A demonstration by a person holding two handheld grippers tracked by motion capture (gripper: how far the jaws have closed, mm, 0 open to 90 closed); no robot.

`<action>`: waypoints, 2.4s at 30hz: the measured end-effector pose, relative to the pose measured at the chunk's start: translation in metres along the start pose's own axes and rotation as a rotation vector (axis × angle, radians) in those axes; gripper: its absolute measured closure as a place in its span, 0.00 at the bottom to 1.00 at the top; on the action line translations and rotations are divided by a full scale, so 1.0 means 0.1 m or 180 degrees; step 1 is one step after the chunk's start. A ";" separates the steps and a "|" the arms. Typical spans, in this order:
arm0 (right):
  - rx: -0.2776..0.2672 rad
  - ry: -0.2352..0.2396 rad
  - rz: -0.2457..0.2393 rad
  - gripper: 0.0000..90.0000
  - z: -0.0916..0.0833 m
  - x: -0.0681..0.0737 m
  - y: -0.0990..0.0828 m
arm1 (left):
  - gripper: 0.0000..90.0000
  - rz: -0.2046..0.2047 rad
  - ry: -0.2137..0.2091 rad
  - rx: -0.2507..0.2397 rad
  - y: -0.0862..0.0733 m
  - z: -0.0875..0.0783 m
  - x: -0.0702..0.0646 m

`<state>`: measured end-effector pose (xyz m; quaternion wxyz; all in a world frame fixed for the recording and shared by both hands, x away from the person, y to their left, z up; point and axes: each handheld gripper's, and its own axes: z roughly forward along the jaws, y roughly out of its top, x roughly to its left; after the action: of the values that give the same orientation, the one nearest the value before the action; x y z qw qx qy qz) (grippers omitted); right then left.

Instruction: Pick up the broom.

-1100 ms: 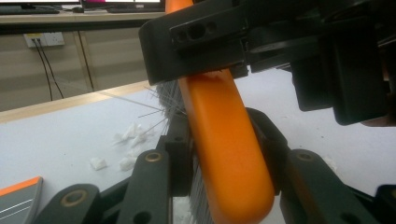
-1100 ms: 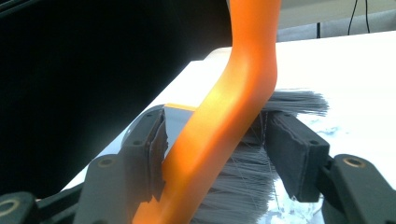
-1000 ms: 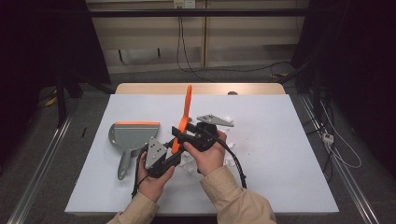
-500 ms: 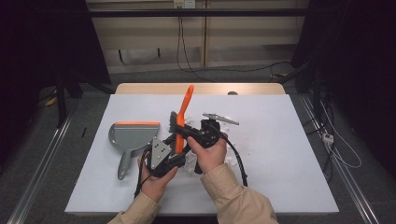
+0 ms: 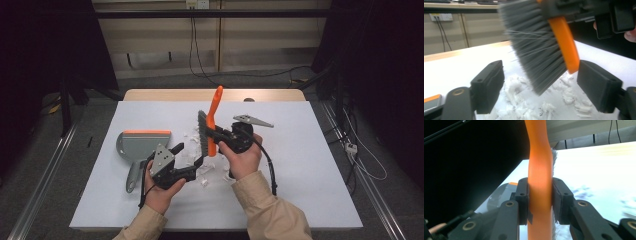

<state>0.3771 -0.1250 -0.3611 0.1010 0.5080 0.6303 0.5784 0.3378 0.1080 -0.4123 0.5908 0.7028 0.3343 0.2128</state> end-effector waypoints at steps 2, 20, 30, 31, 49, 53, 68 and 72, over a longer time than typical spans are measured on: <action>0.0037 -0.0051 -0.0050 0.78 -0.08 -0.10 0.03 | 0.20 0.0020 -0.0013 0.0023 0.01 -0.02 0.03; 0.0425 -0.0655 -0.0219 0.78 -0.72 -0.80 0.14 | 0.06 -0.0101 -0.0120 0.0037 0.10 -0.23 0.36; 0.0701 -0.0946 -0.0272 0.77 -0.88 -1.01 0.24 | 0.05 -0.0114 -0.0004 0.0036 0.11 -0.45 0.59; 0.0726 -0.0959 -0.0264 0.77 -0.88 -1.04 0.24 | 0.06 -0.0122 0.0005 0.0039 0.09 -0.46 0.61; 0.1049 -0.1144 -0.0617 0.78 -0.51 -1.41 0.05 | 0.07 -0.0133 0.0032 0.0071 0.01 -0.58 0.78; 0.1042 -0.1142 -0.0740 0.75 -0.53 -1.38 0.04 | 0.07 -0.0133 0.0036 0.0077 0.00 -0.58 0.77; 0.1287 -0.1265 -0.0956 0.73 -0.66 -1.27 -0.11 | 0.07 -0.0160 0.0058 0.0061 -0.01 -0.60 0.81; 0.1277 -0.1239 -0.0972 0.79 -0.69 -1.31 -0.10 | 0.07 -0.0147 0.0038 0.0069 -0.01 -0.61 0.83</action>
<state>0.3831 -0.2650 -0.4085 0.2032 0.5184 0.7696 0.3126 0.3522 0.2099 -0.4085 0.5859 0.7000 0.3562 0.1997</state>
